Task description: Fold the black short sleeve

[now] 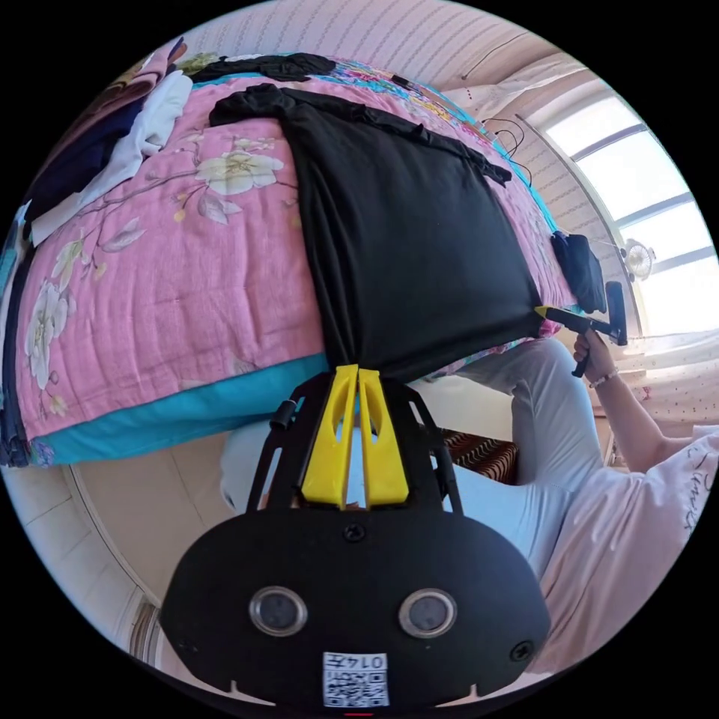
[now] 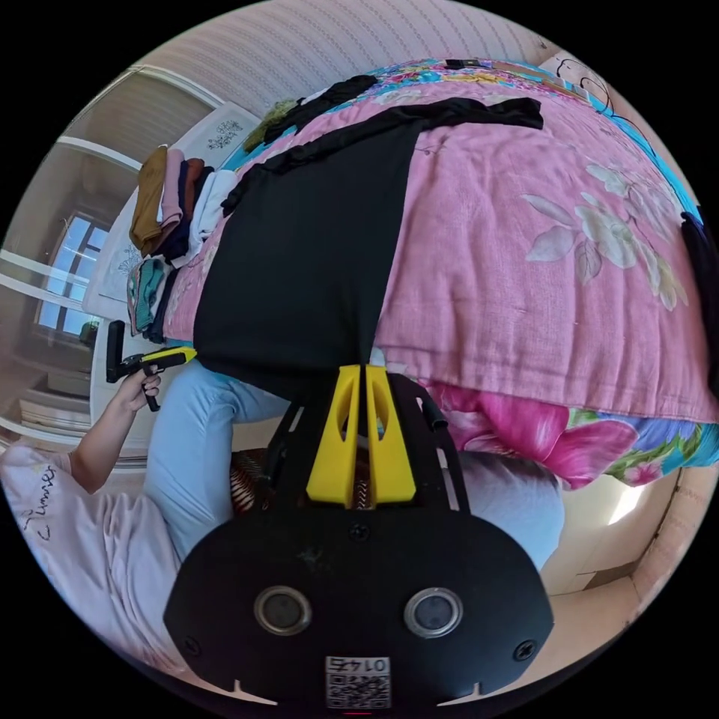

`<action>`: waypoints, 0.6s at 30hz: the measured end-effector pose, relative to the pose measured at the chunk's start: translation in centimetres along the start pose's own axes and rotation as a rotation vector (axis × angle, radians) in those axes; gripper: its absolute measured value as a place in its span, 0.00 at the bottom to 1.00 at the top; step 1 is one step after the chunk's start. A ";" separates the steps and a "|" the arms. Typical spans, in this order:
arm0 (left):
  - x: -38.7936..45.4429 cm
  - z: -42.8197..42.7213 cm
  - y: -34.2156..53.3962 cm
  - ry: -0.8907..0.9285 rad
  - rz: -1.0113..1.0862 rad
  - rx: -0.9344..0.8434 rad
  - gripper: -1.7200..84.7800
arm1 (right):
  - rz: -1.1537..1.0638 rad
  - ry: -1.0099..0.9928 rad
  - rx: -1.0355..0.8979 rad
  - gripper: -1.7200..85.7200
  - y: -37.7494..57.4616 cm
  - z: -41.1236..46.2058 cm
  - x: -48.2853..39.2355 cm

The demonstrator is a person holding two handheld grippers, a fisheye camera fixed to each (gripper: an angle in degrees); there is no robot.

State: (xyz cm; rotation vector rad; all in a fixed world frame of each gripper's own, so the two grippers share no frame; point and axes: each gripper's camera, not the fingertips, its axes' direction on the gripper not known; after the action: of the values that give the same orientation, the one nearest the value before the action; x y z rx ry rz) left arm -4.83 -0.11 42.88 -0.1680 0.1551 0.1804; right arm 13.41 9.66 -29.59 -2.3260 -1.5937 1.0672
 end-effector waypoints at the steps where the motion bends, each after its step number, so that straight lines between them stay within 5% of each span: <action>1: 0.0 -0.2 0.0 0.003 -0.004 0.006 0.01 | 0.008 0.014 0.005 0.04 -0.2 0.3 -0.2; 12: -0.2 1.0 -0.8 -0.062 -0.018 0.034 0.11 | 0.136 0.047 0.029 0.12 -0.8 1.1 -0.3; 18: -0.9 3.5 -3.1 -0.006 0.008 -0.053 0.02 | 0.133 0.017 -0.016 0.05 -2.9 2.1 -0.1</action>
State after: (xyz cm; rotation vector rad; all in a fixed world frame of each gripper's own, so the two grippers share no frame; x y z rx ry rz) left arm -4.66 -2.69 46.93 -0.2200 0.1448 0.1935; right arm 9.84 10.23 -29.71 -2.4746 -1.4646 1.0615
